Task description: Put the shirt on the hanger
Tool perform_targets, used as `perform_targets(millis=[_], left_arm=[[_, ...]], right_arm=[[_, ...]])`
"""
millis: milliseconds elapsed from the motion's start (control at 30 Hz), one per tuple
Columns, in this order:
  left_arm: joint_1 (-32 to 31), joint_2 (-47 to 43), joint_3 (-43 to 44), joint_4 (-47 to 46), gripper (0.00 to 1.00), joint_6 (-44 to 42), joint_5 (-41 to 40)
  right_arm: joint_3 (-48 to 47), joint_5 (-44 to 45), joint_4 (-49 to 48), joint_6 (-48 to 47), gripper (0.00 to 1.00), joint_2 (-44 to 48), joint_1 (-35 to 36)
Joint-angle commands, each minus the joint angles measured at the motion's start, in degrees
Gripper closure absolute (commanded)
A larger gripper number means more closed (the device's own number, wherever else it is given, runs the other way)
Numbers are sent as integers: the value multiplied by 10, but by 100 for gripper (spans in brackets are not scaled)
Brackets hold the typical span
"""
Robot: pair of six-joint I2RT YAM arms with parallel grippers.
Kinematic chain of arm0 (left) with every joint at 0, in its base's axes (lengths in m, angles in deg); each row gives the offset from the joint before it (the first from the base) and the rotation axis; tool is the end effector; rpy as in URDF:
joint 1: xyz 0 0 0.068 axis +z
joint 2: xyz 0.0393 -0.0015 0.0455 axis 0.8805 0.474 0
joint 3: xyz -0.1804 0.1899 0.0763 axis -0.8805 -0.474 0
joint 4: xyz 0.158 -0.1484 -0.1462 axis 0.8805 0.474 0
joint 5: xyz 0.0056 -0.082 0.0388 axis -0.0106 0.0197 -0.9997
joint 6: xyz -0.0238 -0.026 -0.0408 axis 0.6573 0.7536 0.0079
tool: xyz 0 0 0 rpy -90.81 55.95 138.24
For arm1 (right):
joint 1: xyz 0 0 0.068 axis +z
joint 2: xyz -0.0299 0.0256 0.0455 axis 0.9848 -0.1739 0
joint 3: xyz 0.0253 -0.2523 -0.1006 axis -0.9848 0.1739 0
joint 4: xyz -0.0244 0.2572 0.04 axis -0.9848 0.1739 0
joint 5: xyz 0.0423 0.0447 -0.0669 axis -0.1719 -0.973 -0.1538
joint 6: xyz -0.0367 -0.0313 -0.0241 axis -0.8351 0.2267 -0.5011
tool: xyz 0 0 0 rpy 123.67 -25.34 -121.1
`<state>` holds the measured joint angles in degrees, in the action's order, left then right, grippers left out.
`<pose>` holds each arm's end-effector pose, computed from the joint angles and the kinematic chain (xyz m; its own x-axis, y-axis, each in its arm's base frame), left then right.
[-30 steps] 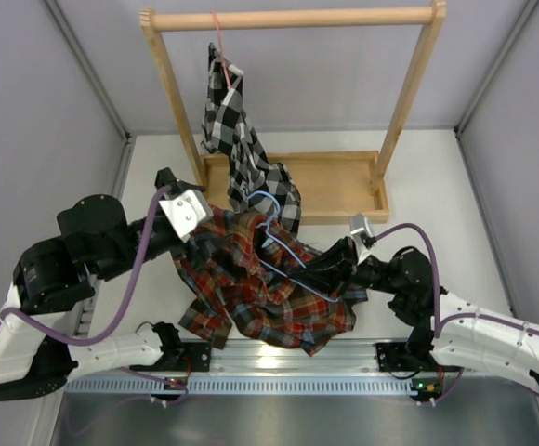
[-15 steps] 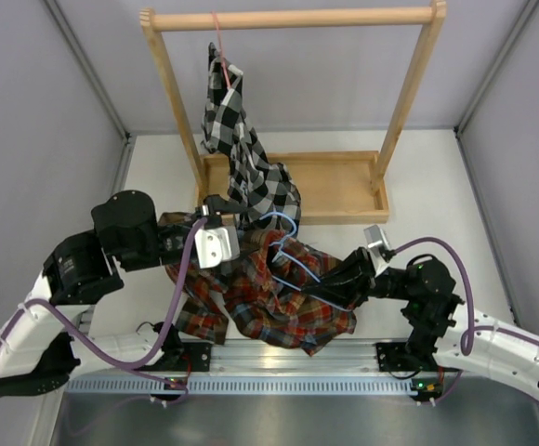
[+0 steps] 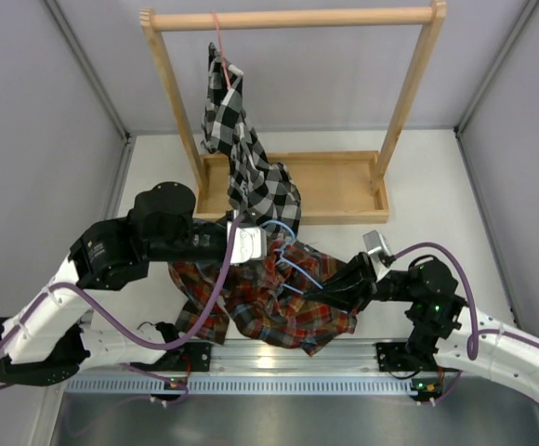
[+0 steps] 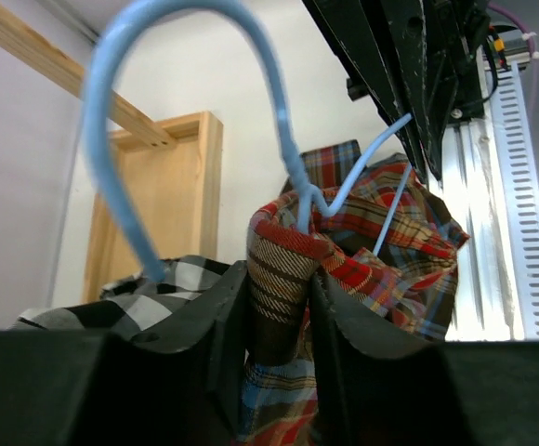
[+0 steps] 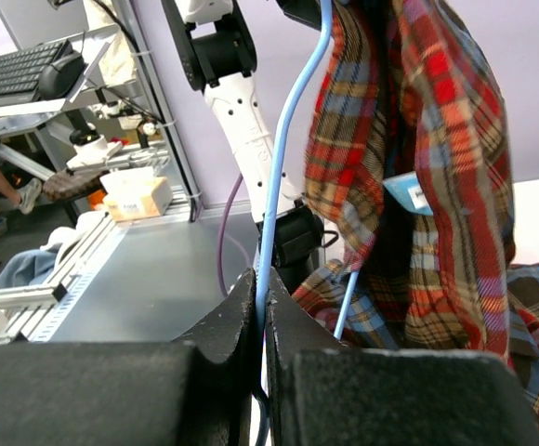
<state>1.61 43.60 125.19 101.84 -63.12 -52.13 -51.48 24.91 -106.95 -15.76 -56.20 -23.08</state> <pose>0.0728 -0.1480 0.4853 0.3287 0.3942 -0.8583 0.9260 0.0443 0.3749 0.0642 0.1355 0.3169 -0.2208 0.2771 -0.9351 -0.9737 -0.1183 0.1948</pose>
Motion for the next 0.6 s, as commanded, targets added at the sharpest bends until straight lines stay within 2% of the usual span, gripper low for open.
perform_targets(millis=[0, 167, 300, 467, 567], left_arm=[[1, 4, 5, 23, 67, 3, 7], [1, -5, 6, 22, 69, 8, 37], [1, 0, 18, 41, 59, 15, 74], [1, 19, 17, 64, 59, 20, 78], [1, 24, 16, 65, 74, 20, 84]], right_arm=[[-45, -32, -22, -25, 100, 17, 12], [-46, -38, -16, -28, 100, 23, 12], [-46, -43, -5, -39, 100, 33, 12], [-52, -59, 1, -45, 100, 40, 12], [-55, -67, 13, -50, 100, 46, 12]])
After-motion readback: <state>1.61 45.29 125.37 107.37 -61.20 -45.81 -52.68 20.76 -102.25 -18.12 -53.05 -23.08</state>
